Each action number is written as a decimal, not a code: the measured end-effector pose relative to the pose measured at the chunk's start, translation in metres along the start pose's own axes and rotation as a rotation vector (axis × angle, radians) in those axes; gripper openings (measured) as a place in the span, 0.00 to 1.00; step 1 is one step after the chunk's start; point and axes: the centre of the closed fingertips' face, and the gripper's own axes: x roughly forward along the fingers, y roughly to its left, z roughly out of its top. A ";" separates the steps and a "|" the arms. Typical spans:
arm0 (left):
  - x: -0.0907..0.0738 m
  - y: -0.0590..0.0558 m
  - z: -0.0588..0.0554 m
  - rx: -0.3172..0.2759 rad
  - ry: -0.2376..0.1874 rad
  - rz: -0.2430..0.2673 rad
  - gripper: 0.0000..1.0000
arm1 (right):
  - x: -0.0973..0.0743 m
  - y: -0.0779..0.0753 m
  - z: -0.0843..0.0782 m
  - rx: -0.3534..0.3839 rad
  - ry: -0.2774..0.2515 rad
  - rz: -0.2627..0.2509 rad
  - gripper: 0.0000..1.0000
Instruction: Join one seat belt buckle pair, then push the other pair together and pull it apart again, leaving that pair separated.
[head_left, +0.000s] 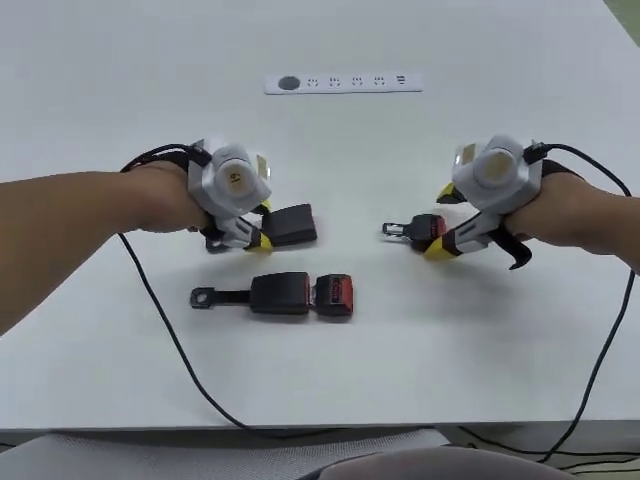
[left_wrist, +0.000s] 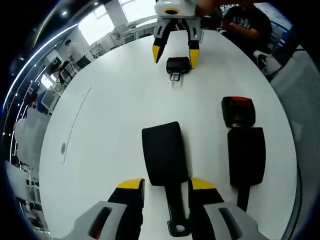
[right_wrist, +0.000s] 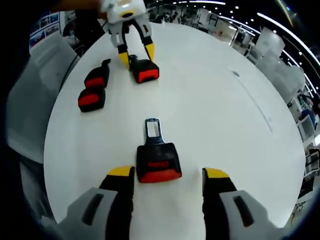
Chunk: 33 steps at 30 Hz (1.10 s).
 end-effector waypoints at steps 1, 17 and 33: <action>-0.005 0.003 0.001 -0.021 -0.017 0.018 0.36 | -0.001 0.007 -0.004 0.059 -0.001 0.014 0.56; -0.099 -0.035 -0.058 -0.358 -0.126 0.230 0.70 | -0.048 0.070 -0.008 0.193 -0.159 -0.085 0.78; -0.140 -0.108 -0.083 -0.566 -0.191 0.277 1.00 | -0.087 0.101 -0.009 0.309 -0.244 -0.216 0.99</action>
